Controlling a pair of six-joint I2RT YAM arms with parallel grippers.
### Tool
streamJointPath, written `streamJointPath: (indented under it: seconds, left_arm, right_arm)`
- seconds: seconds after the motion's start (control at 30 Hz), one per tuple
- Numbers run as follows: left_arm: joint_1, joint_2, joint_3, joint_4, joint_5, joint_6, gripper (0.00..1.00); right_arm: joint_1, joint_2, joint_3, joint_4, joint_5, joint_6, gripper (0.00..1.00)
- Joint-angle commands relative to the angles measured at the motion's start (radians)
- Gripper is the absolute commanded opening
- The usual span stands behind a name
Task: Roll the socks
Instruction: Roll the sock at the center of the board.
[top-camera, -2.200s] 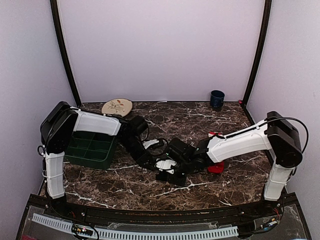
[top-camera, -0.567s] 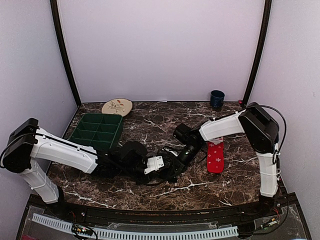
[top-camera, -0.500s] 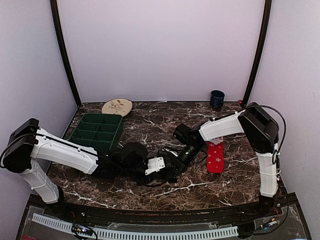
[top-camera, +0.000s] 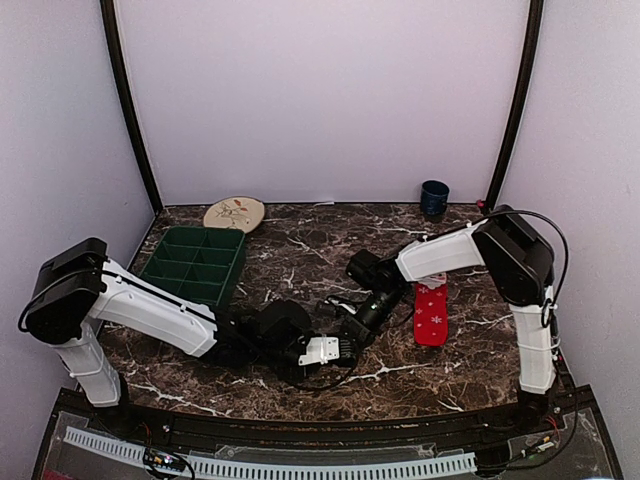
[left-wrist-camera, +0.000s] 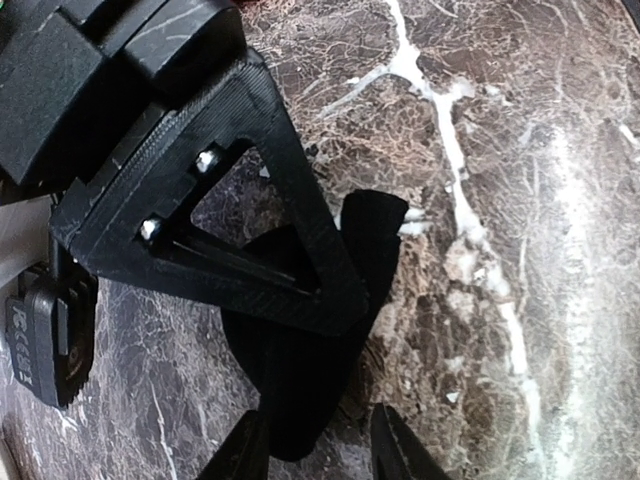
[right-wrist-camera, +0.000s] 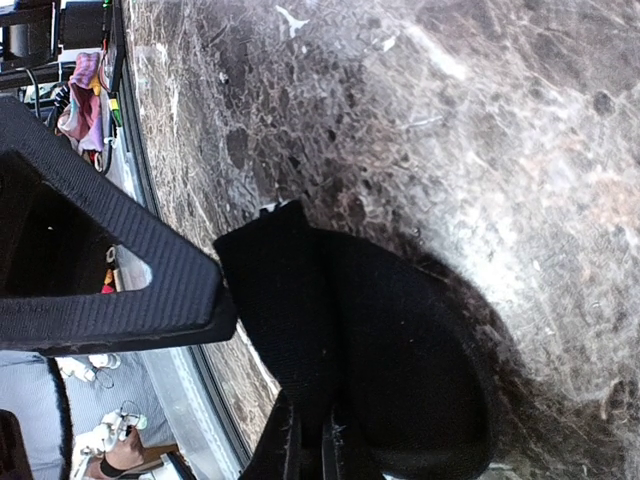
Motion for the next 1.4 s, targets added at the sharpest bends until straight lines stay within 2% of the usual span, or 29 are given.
streamJointPath:
  seconds: [0.0, 0.2, 0.63, 0.9, 1.13, 1.37]
  left_arm:
    - [-0.007, 0.023, 0.038, 0.017, -0.024, 0.048, 0.38]
    - [-0.009, 0.057, 0.067, 0.0, -0.033, 0.086, 0.38]
    - [-0.009, 0.107, 0.111, -0.098, -0.027, 0.129, 0.27]
    - [-0.008, 0.137, 0.134, -0.146, -0.022, 0.133, 0.25]
    - [-0.006, 0.167, 0.171, -0.213, 0.005, 0.13, 0.13]
    - [-0.007, 0.177, 0.208, -0.297, 0.071, 0.117, 0.07]
  right_arm:
    - [-0.005, 0.037, 0.01, -0.056, 0.029, -0.009, 0.03]
    - [-0.006, 0.044, 0.018, -0.06, 0.021, -0.012, 0.03]
    - [-0.005, 0.057, 0.031, -0.058, -0.002, -0.017, 0.02]
    - [-0.006, 0.057, 0.026, -0.059, -0.015, -0.02, 0.02]
    - [-0.006, 0.052, 0.024, -0.061, -0.016, -0.02, 0.02]
    - [-0.005, 0.041, 0.015, -0.053, -0.007, -0.013, 0.03]
